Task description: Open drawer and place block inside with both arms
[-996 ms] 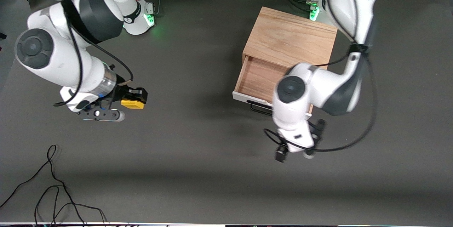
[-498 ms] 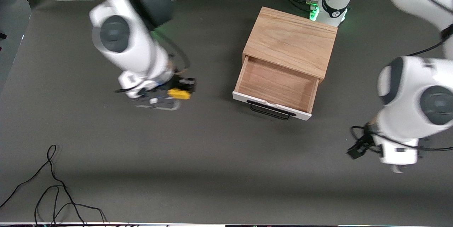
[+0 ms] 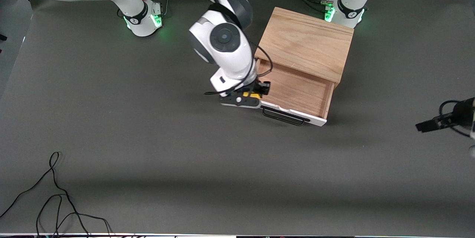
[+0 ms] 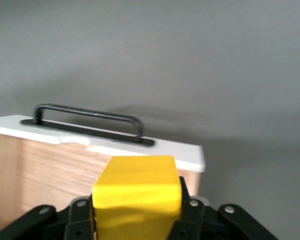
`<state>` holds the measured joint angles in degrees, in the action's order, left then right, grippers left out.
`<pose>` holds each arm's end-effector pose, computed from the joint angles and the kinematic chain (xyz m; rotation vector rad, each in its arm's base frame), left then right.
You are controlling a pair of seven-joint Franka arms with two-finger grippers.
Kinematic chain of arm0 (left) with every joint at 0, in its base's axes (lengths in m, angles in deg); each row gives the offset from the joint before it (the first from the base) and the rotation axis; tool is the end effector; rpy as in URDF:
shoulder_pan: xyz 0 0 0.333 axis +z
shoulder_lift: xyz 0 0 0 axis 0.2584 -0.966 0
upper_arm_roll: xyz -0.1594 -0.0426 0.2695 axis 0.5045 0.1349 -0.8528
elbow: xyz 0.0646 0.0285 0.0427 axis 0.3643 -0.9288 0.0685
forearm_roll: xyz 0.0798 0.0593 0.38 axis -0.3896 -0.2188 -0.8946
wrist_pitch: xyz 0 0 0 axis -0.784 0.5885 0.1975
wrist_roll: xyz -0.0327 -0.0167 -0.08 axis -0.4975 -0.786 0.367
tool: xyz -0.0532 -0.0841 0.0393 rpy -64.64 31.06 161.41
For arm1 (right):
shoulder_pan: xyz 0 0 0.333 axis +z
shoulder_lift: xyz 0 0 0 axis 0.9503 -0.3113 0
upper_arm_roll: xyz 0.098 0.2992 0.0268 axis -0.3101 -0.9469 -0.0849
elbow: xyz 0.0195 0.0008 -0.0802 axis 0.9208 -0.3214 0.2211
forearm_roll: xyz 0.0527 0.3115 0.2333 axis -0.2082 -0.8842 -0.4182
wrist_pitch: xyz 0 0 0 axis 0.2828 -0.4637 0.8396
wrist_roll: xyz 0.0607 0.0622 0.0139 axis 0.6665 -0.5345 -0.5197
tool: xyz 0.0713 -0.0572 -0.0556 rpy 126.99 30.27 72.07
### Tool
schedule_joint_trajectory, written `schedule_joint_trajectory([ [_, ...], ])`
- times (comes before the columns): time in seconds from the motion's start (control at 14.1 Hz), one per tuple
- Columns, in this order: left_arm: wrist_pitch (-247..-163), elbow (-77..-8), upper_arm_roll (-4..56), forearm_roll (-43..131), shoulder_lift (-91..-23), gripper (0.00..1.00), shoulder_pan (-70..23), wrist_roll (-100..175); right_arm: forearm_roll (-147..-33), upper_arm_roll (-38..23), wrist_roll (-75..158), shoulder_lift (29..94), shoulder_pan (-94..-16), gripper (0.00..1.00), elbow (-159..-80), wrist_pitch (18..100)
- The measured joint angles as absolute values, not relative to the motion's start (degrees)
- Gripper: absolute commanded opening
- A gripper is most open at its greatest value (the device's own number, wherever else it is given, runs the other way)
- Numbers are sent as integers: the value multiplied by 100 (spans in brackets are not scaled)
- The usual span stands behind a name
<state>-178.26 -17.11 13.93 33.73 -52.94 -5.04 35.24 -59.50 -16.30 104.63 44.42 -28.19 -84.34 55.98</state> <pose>0.6573 0.0561 0.5241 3.1053 0.3432 -0.1528 0.5241 0.5544 0.4088 -2.9266 0.3487 0.0371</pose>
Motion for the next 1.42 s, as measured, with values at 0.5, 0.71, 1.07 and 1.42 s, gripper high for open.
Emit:
schedule_joint_trajectory([
  [0.5, -18113, -2982, 1506, 3407, -4345, 100, -496, 4515, -5930, -1602, 11155, 3999, -2172, 15, -8379, 5823],
  [0.71, -18376, -3594, 1533, 3407, -3852, 100, -600, 4533, -5920, -1599, 11234, 3775, -2148, 15, -8380, 5920],
  [1.07, -18545, -3952, 1537, 3407, -3551, 100, -672, 4534, -5882, -1595, 11539, 3616, -2076, 32, -8375, 6204],
  [1.42, -18593, -3945, 1537, 3407, -3551, 100, -714, 4534, -5631, -1595, 11810, 3520, -1936, 100, -8374, 6265],
])
